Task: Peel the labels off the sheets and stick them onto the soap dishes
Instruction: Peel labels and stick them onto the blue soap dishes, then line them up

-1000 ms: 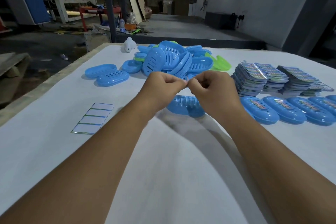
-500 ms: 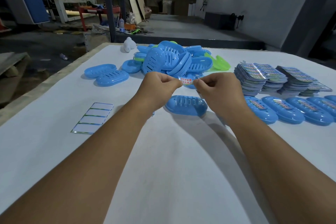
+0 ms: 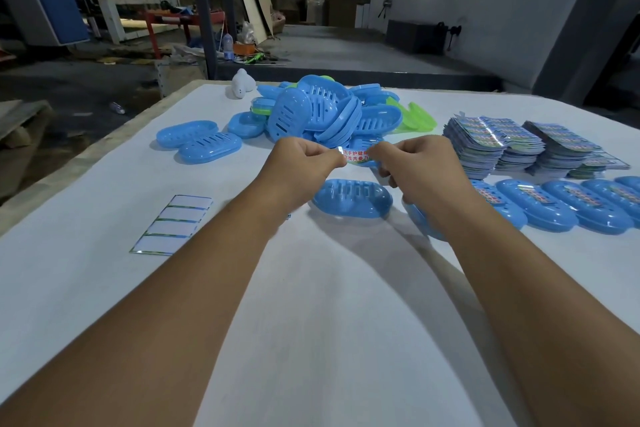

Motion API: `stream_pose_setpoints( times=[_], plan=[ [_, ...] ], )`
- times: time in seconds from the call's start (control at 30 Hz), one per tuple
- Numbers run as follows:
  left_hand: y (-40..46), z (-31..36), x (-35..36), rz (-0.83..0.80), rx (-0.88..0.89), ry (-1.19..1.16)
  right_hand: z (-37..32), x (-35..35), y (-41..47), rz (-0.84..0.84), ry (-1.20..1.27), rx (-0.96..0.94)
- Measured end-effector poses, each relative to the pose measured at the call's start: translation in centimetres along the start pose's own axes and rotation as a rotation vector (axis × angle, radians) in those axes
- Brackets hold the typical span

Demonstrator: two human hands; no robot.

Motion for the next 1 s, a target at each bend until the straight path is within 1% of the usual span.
stream_pose_setpoints(
  times=[0.13, 0.23, 0.3, 0.37, 0.73, 1.0],
  plan=[
    [0.0, -0.2, 0.1, 0.000, -0.015, 0.011, 0.3, -0.4, 0.0, -0.044, -0.067, -0.014],
    [0.0, -0.5, 0.3, -0.009, -0.007, 0.072, 0.3, -0.5, 0.1, -0.026, -0.247, -0.035],
    [0.1, -0.8, 0.5, 0.003, 0.032, 0.183, 0.5, -0.3, 0.0, -0.020, -0.358, -0.040],
    [0.1, -0.9, 0.6, 0.037, 0.075, 0.317, 0.6, -0.2, 0.1, -0.022, -0.413, -0.030],
    [-0.4, -0.5, 0.6, 0.092, 0.220, 0.640, 0.9, 0.2, 0.4, -0.075, -0.513, -0.050],
    [-0.4, -0.4, 0.8, 0.095, 0.238, 0.702, 1.1, 0.3, 0.7, -0.073, -0.538, -0.063]
  ],
)
Point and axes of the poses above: each hand's wrist, its own y-axis towards the middle knuckle, its own x-axis out of the palm, z = x × y, the point moved 1 cm from there along y, towards the middle knuckle, and after that the axes turned 1 degree about z, right-handed, at the moved point
